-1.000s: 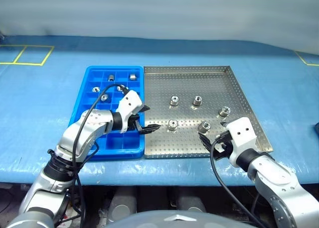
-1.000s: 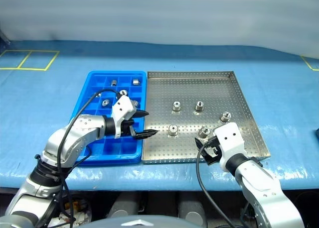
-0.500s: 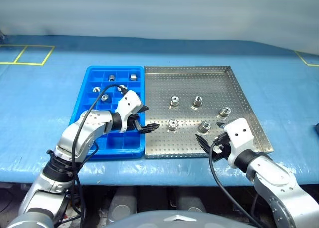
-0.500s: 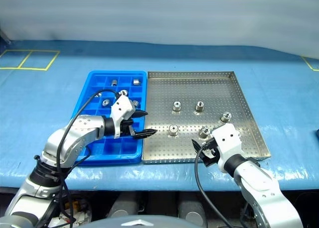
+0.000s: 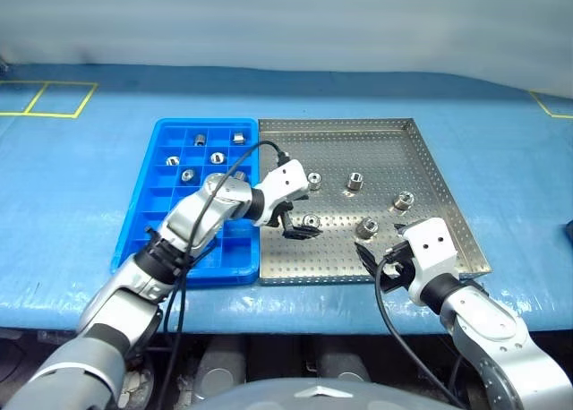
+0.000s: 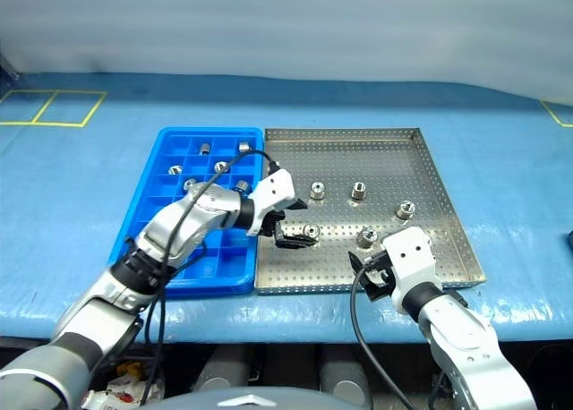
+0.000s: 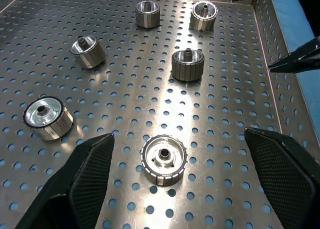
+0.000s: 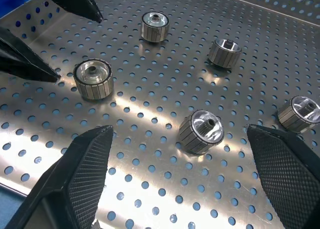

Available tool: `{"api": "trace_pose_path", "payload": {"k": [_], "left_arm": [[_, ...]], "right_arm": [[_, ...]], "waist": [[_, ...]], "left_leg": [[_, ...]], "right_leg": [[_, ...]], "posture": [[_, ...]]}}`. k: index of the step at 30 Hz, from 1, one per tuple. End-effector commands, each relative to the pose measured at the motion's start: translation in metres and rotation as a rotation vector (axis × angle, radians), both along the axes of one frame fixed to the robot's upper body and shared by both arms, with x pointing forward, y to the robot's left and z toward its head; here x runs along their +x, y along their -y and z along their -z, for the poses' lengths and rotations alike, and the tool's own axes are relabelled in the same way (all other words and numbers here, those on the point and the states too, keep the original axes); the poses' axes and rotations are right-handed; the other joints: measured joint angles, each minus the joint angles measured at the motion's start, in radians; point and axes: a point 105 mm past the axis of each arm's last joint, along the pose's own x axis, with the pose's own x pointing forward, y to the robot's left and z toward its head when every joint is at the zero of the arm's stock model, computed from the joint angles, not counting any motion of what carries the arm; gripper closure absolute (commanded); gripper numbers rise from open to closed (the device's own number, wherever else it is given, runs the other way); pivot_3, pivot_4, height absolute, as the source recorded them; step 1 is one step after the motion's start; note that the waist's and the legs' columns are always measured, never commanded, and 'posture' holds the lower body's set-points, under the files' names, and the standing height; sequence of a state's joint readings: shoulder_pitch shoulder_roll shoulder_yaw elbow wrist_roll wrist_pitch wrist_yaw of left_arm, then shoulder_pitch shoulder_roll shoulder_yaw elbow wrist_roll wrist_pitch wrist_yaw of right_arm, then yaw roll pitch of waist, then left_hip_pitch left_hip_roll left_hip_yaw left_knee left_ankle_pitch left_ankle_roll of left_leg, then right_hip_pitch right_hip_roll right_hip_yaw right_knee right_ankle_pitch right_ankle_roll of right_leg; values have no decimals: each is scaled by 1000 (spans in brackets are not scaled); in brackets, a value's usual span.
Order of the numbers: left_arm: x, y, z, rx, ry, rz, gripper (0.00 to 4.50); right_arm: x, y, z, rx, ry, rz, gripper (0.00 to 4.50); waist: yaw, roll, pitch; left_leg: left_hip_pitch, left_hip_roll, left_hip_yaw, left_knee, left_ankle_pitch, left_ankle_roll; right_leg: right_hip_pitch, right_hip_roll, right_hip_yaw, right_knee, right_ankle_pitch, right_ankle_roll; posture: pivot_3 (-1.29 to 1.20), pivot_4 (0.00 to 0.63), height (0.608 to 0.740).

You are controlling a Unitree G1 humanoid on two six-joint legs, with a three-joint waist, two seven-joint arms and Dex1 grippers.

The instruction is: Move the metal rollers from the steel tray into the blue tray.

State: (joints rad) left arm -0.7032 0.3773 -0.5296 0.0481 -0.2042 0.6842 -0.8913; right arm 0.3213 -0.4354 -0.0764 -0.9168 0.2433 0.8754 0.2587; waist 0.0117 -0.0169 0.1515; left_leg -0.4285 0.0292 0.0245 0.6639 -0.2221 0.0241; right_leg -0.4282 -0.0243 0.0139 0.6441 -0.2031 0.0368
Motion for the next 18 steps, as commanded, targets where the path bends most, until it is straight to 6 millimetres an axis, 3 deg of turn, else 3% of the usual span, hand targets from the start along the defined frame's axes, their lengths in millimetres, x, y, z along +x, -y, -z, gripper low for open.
{"api": "trace_pose_path", "payload": {"k": [1, 9, 12, 18], "left_arm": [[7, 12, -2, 20, 46, 31, 0], [15, 27, 15, 74, 62, 47, 0], [15, 27, 20, 119, 83, 66, 543], [15, 21, 27, 181, 109, 88, 2594]], "right_arm": [[0, -2, -11, -1, 61, 5, 20], [-1, -4, -11, 8, 70, 16, 20], [-1, -4, -11, 10, 75, 19, 0], [0, -4, -12, 11, 80, 22, 0]], "waist": [[-2, 0, 0], [-17, 0, 0], [-24, 0, 0], [-25, 0, 0]], "left_leg": [[0, 0, 0, 0, 0, 0], [0, 0, -1, 0, 0, 0], [0, 0, -1, 0, 0, 0], [0, 0, -1, 0, 0, 0]], "right_leg": [[0, 0, 0, 0, 0, 0], [0, 0, 0, 0, 0, 0], [0, 0, 0, 0, 0, 0], [0, 0, 0, 0, 0, 0]], "posture": [[-34, 150, 740], [-47, 150, 740], [-51, 150, 740], [-50, 150, 740]]}}
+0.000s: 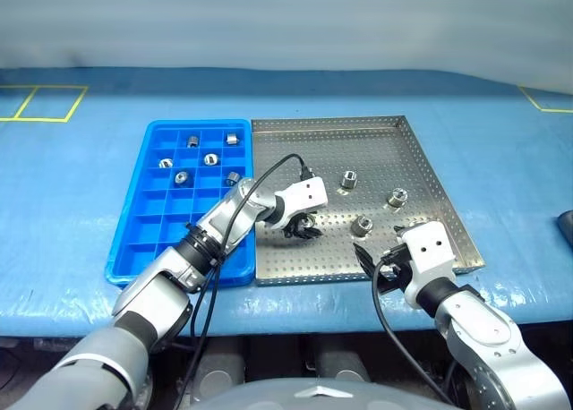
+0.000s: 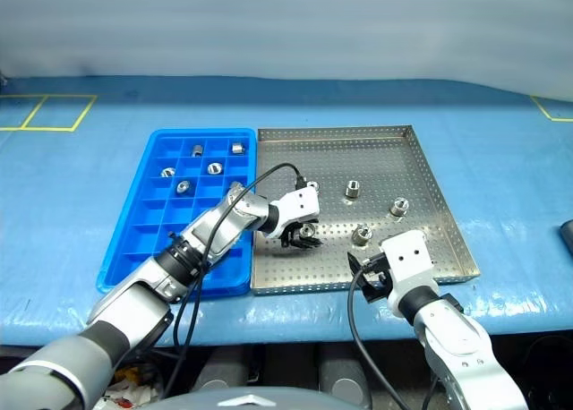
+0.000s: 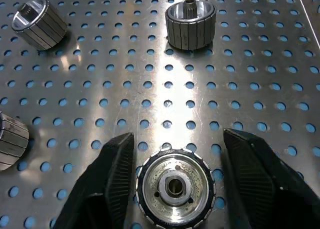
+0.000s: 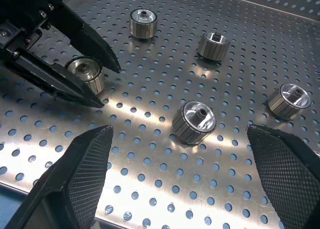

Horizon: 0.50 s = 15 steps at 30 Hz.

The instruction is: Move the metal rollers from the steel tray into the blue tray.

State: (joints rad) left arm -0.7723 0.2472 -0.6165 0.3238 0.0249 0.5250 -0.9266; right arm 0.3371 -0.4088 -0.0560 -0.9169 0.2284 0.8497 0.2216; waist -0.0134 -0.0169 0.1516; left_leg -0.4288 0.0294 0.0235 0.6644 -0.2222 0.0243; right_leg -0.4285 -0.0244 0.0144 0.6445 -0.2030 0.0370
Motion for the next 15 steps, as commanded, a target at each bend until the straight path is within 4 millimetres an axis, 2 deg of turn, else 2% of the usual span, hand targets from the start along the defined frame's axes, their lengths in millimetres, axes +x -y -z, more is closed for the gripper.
{"api": "trace_pose_path", "payload": {"k": [1, 5, 8, 12, 15], "left_arm": [[1, 2, -8, 12, 41, 36, 2823], [1, -1, -12, 5, 50, 35, 2815], [4, 0, -23, -54, 58, 5, 2815], [14, -1, -57, -232, 68, -100, 2815], [24, -15, -79, -346, 94, -222, 2815]], "right_arm": [[1, -3, -13, -2, 64, -10, 0], [2, -4, -13, 1, 67, -16, 0], [4, -6, -13, 1, 69, -23, 0], [5, -8, -15, -1, 74, -38, 0], [8, -12, -18, -2, 85, -60, 0]], "waist": [[0, 0, 0], [1, 0, 0], [1, 0, 0], [2, 0, 0], [3, 0, 0]], "left_leg": [[0, 0, 0, 0, 0, 0], [0, 0, 0, 0, 0, 0], [0, 0, 0, 0, 0, 0], [0, 0, 0, 0, 0, 0], [-1, 0, 0, 0, 0, 0]], "right_leg": [[0, 0, 0, 0, 0, 0], [0, 0, 0, 0, 0, 0], [0, 0, 0, 0, 0, 0], [0, 0, 0, 0, 0, 0], [0, 0, 0, 0, 0, 0]], "posture": [[-50, 150, 740], [-38, 150, 740], [-23, 150, 740], [-9, 150, 740], [4, 150, 740]]}}
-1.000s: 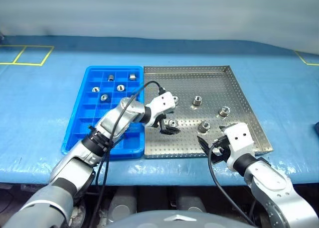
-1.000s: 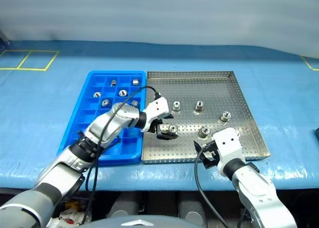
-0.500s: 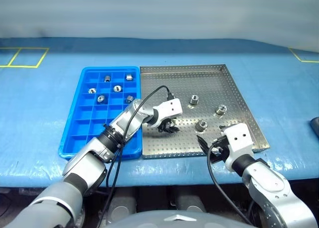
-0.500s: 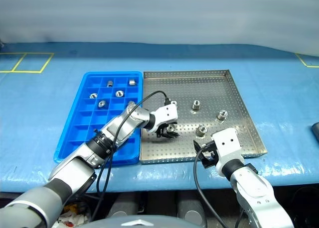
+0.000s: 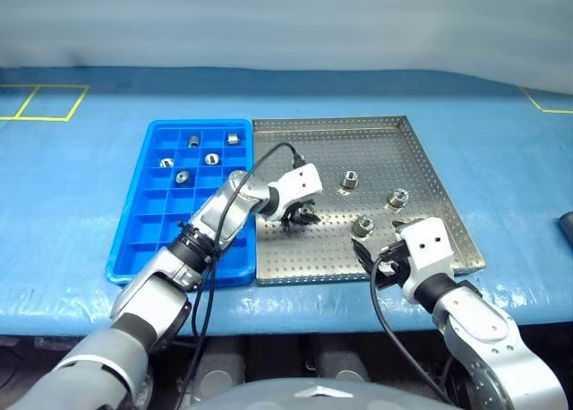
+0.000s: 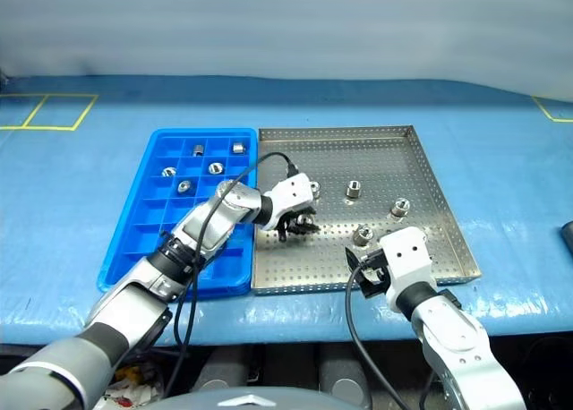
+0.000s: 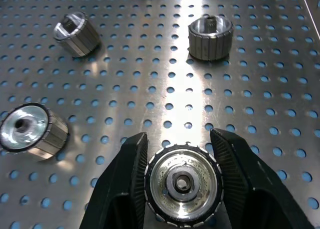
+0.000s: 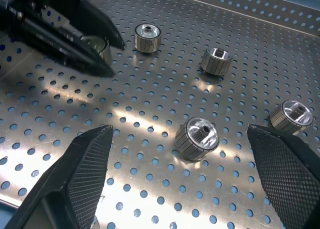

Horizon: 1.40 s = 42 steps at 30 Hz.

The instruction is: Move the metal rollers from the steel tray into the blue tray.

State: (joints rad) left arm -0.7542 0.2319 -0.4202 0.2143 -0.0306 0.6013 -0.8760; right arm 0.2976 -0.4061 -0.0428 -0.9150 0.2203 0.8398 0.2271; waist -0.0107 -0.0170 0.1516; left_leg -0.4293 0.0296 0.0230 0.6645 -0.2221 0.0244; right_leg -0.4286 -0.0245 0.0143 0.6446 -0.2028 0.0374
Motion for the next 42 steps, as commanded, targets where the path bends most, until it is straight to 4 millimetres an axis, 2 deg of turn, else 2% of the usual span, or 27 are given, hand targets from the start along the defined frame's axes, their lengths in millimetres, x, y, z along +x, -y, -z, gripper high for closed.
{"api": "trace_pose_path", "payload": {"k": [1, 6, 11, 14, 17, 21, 24, 30, 42], "left_arm": [[10, -12, -39, -160, 77, -124, 2815], [26, -61, -65, -295, 198, -412, 2815], [26, -119, -78, -303, 413, -716, 2815], [20, -147, -76, -297, 474, -895, 2815], [12, -165, -62, -238, 488, -1009, 2815], [7, -178, -51, -194, 478, -1091, 2815], [3, -191, -43, -164, 480, -1174, 2815], [-2, -204, -30, -125, 453, -1282, 2815], [-11, -212, -10, -74, 329, -1397, 2815]], "right_arm": [[3, -7, -11, -6, 47, -43, 0], [13, -19, -17, 0, 73, -96, 0], [22, -38, -16, 5, 73, -183, 0], [26, -47, -16, -19, 80, -246, 0], [31, -60, -21, -34, 126, -325, 0], [33, -71, -23, -34, 145, -409, 0], [29, -82, -25, -4, 154, -490, 0], [20, -96, -25, 44, 146, -599, 0], [20, -96, -21, 43, 137, -590, 0]], "waist": [[-1, 0, 0], [1, 0, 0], [13, 0, 0], [30, 0, 0], [49, 0, 0], [61, -1, 0], [68, -2, 0], [79, -2, 0], [86, -2, 0]], "left_leg": [[0, 0, 0, 0, 0, 0], [2, 1, 1, 0, 0, 0], [2, 0, 0, 0, 0, 0], [2, -1, 1, 0, 0, 0], [2, -1, 0, 0, 1, 1], [1, -2, 0, 1, 1, 2], [1, -2, 0, 2, 1, 2], [1, -1, -1, 1, 1, 2], [1, -1, -1, 1, 1, 2]], "right_leg": [[0, 0, 0, 0, 0, 0], [0, 1, 1, 1, 0, 0], [1, 0, 1, 1, 1, 1], [1, -1, 1, 0, 3, 4], [2, -1, 1, 0, 3, 4], [2, -2, 0, 0, 3, 4], [3, -2, 0, -1, 3, 4], [2, -1, 0, -1, 3, 4], [2, -2, -1, 0, 3, 4]], "posture": [[10, 150, 740], [51, 150, 740], [107, 150, 740], [144, 150, 740], [144, 150, 740], [144, 150, 740], [190, 150, 740], [196, 150, 740], [186, 150, 740]]}}
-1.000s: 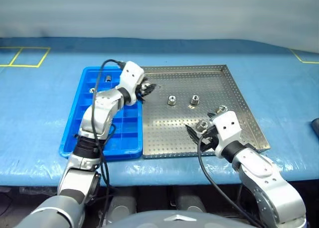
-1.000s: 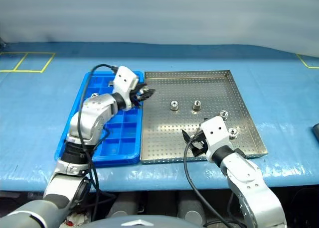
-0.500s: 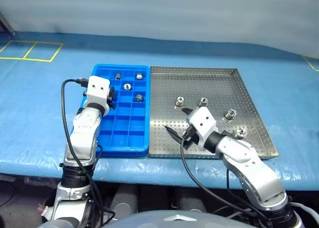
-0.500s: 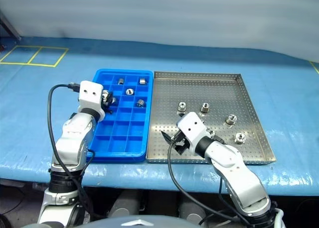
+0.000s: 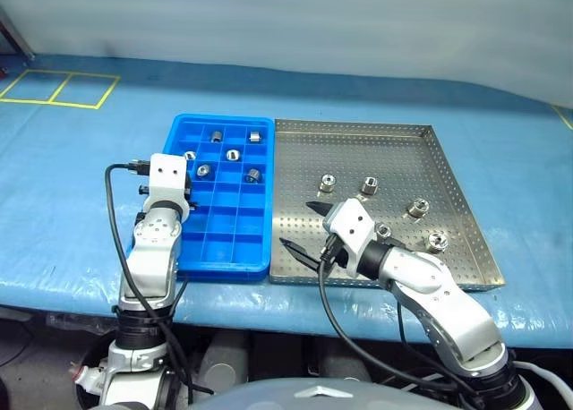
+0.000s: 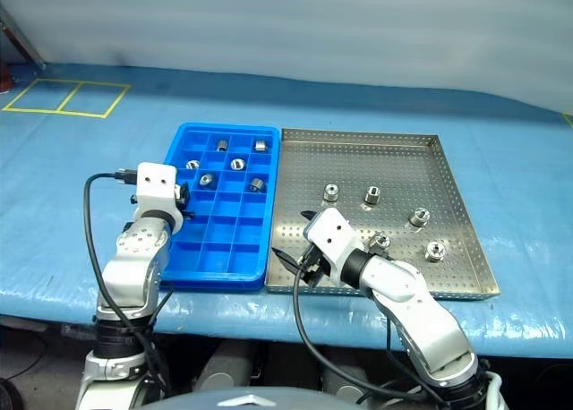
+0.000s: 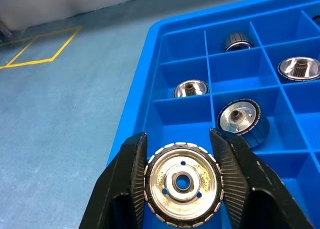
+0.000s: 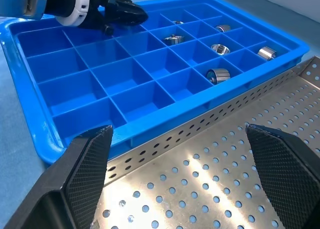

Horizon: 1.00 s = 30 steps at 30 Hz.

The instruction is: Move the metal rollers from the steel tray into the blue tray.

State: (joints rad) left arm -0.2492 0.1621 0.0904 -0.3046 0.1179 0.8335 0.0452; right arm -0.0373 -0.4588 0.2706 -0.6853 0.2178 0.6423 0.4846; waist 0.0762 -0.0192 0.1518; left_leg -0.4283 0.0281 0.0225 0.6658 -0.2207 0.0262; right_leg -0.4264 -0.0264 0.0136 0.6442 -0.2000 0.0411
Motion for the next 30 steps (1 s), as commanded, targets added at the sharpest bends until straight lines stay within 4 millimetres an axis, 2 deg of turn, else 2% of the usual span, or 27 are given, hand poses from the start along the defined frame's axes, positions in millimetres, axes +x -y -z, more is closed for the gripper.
{"api": "trace_pose_path", "payload": {"k": [1, 2, 6, 8, 9, 11, 15, 21, 25, 30], "left_arm": [[-1, -3, -15, 3, 41, -19, 2815], [-1, -3, -15, 2, 37, -14, 2102], [1, 3, -15, -6, 38, 4, 908], [4, 13, -23, -33, 75, 62, 205], [6, 19, -27, -46, 96, 94, 34], [10, 32, -34, -77, 126, 165, 34], [16, 81, -47, -174, 138, 475, 34], [25, 146, -50, -221, 50, 807, 34], [35, 184, -48, -215, -1, 936, 34], [47, 223, -40, -194, -45, 1015, 34]], "right_arm": [[-1, -3, -9, 20, 41, -11, 0], [-1, -3, -9, 20, 41, -11, 0], [-1, -2, -9, 18, 42, -3, 0], [-2, 0, -8, 16, 43, 6, 0], [-2, 1, -8, 15, 43, 11, 0], [-2, 3, -8, 14, 44, 23, 0], [-4, 13, -9, 15, 47, 81, 0], [-11, 33, -3, -3, 29, 188, 0], [-14, 44, 2, -35, 14, 258, 0], [-18, 50, 3, -27, 12, 319, 0]], "waist": [[-2, 0, 0], [-2, 0, 0], [-2, 0, 0], [-4, 0, 0], [-4, 0, 0], [-3, 0, 0], [-2, -1, 0], [-16, -1, -1], [-34, -1, -1], [-50, -1, 0]], "left_leg": [[0, 0, 0, 0, 0, 0], [0, 0, 0, 0, 0, 0], [0, 0, 0, 0, 0, 0], [0, 0, 0, 0, 0, 0], [0, 0, 0, 0, 0, 0], [0, 0, 0, 0, 0, 0], [-1, 0, 0, 0, 0, 0], [-1, -1, 0, 0, 0, 0], [-1, -1, 1, 1, 0, 0], [-1, -2, 2, 1, 0, 0]], "right_leg": [[0, 0, 0, 0, 0, 0], [0, 0, 0, 0, 0, 0], [0, 0, 0, 0, 0, 0], [0, 0, 0, 0, 0, 0], [0, 0, 0, 0, 0, 0], [0, 0, 0, 0, 0, 0], [0, -1, 0, -1, 0, 0], [0, -1, 0, -1, 0, 0], [0, 0, 0, 0, 0, 0], [0, 0, 0, -1, 0, 0]], "posture": [[186, 150, 740], [186, 150, 740], [174, 150, 740], [174, 150, 740], [161, 150, 740], [149, 150, 740], [128, 150, 740], [68, 150, 740], [36, 150, 740], [-5, 150, 740]]}}
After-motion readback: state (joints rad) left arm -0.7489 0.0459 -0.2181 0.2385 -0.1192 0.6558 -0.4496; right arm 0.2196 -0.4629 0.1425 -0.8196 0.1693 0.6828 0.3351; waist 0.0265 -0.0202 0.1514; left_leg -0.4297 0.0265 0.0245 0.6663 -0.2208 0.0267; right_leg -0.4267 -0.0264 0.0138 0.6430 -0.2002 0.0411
